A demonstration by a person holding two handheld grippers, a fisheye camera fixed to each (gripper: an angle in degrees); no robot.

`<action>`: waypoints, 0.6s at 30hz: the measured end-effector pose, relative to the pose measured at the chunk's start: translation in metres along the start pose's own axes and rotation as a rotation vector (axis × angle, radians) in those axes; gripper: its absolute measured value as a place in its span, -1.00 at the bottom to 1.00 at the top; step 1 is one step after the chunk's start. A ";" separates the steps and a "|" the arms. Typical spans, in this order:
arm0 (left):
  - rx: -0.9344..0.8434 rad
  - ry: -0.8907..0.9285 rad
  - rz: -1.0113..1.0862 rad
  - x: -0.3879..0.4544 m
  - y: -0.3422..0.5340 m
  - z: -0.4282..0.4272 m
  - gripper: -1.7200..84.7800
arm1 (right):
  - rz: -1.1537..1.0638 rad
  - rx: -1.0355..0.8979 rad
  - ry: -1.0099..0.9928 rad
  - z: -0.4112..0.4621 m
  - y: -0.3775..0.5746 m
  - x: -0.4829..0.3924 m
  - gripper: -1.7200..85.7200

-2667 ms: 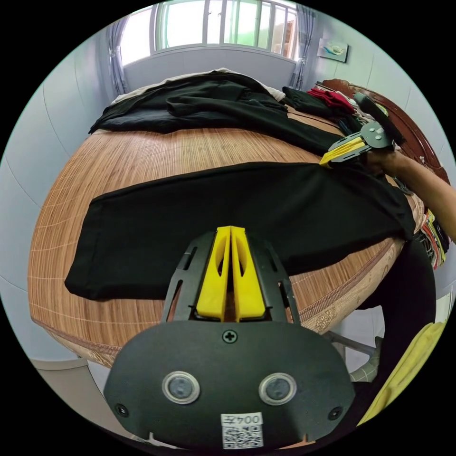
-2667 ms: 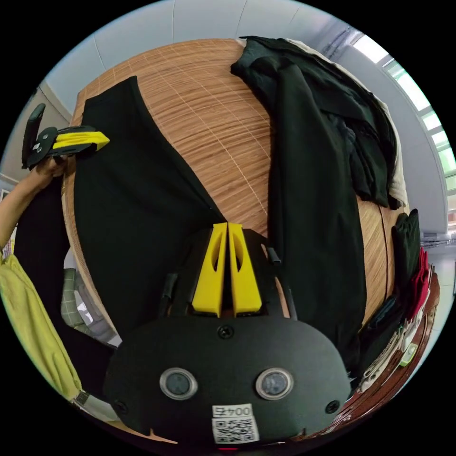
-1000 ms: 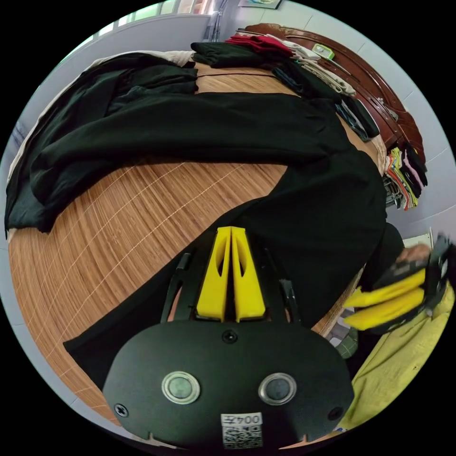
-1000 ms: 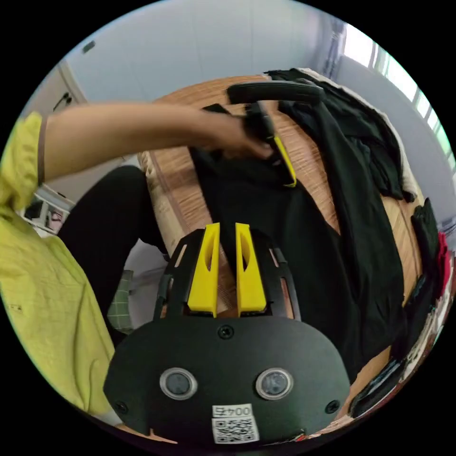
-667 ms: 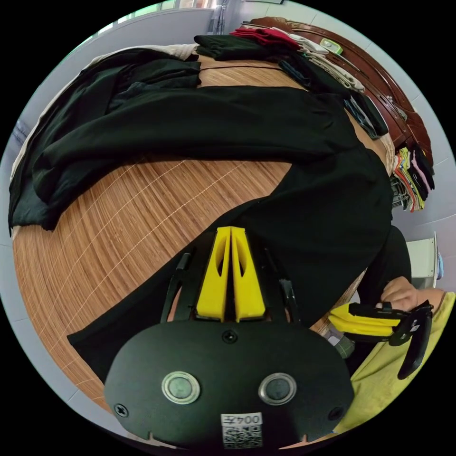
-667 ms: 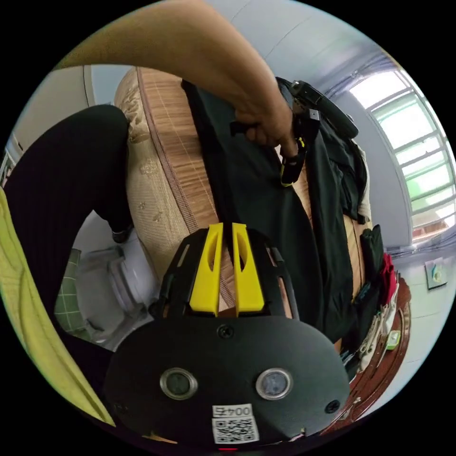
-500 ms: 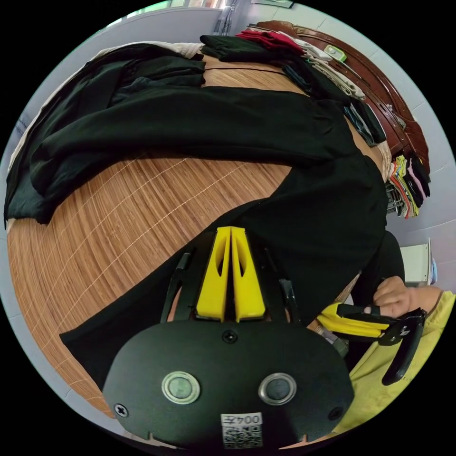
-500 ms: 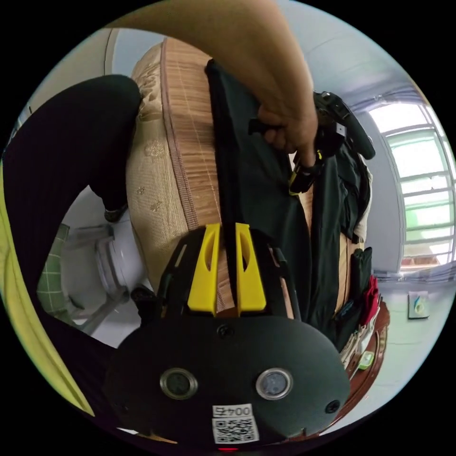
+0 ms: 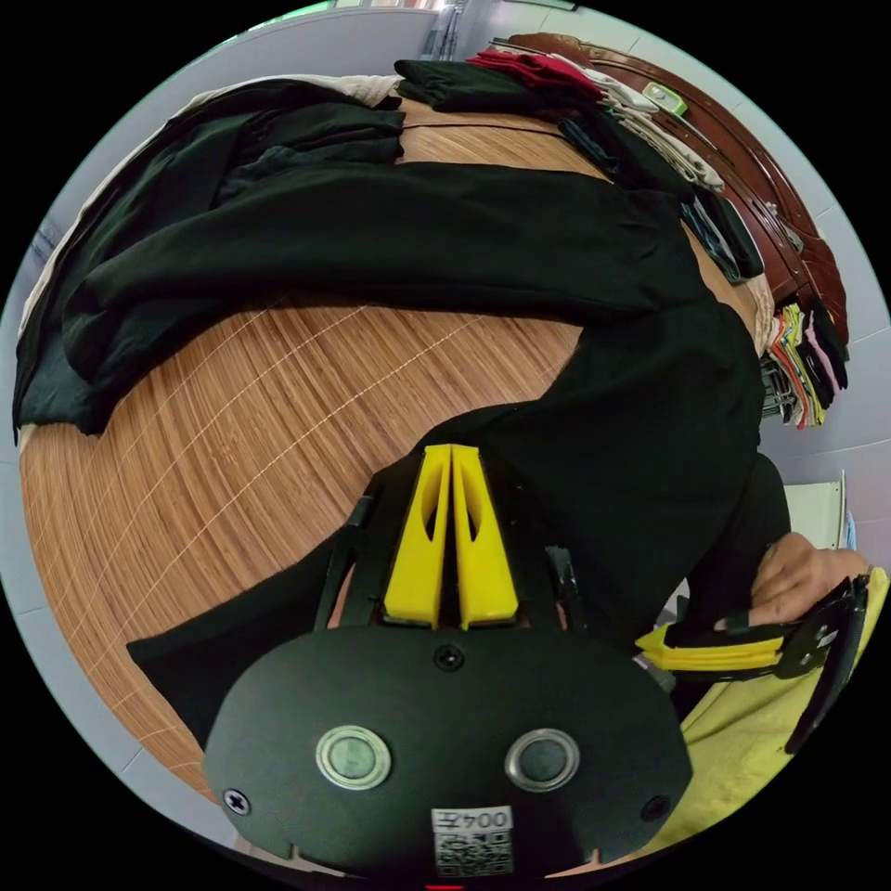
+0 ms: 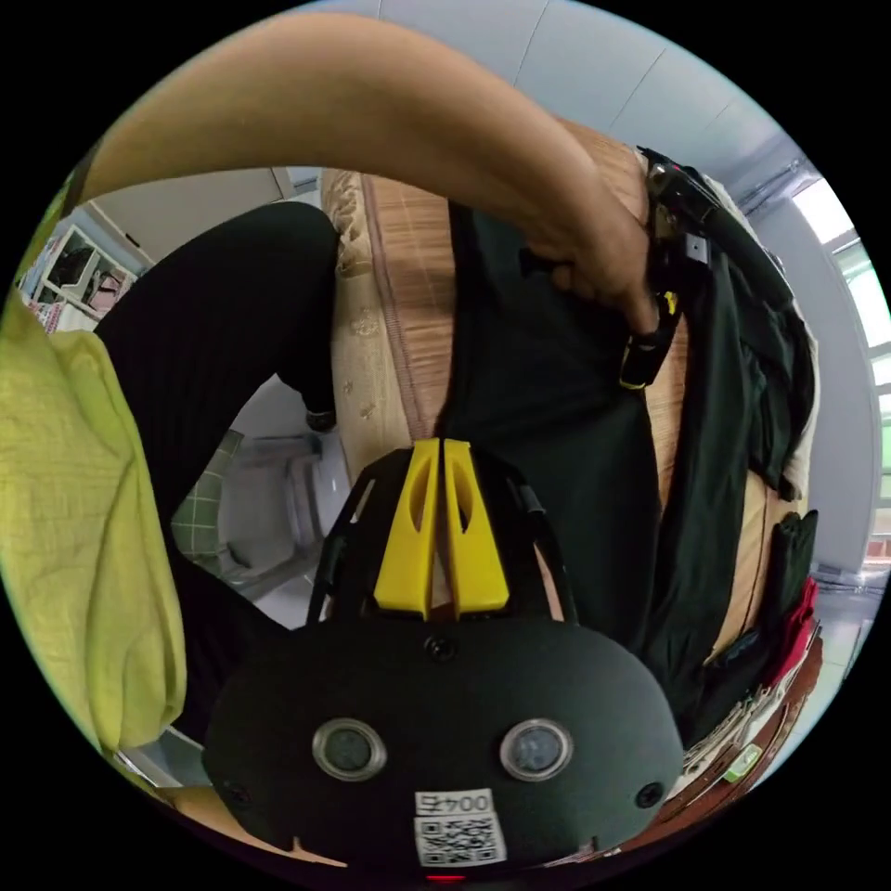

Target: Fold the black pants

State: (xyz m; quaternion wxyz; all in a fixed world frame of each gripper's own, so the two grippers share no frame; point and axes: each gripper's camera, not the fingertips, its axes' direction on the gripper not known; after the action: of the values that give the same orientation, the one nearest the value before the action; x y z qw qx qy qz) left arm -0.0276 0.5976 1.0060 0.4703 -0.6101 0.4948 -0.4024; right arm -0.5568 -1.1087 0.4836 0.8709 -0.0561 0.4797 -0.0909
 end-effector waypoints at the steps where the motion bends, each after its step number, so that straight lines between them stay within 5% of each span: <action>1: 0.008 -0.010 -0.004 -0.001 0.009 0.005 -0.96 | -0.002 -0.017 -0.034 0.005 0.005 0.002 -0.97; 12: 0.089 -0.054 0.009 -0.021 0.111 0.042 -0.96 | 0.321 0.085 0.022 0.037 0.042 0.009 -0.87; 18: 0.224 0.105 -0.054 -0.067 0.203 0.032 -0.96 | 0.420 0.183 0.002 0.010 0.075 0.041 -0.83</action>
State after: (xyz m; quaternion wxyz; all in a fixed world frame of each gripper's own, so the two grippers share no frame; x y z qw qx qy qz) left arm -0.0550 0.6551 0.7997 0.4979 -0.5450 0.4542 -0.4988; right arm -0.5189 -1.0438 0.4408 0.8717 0.1246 0.4713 0.0493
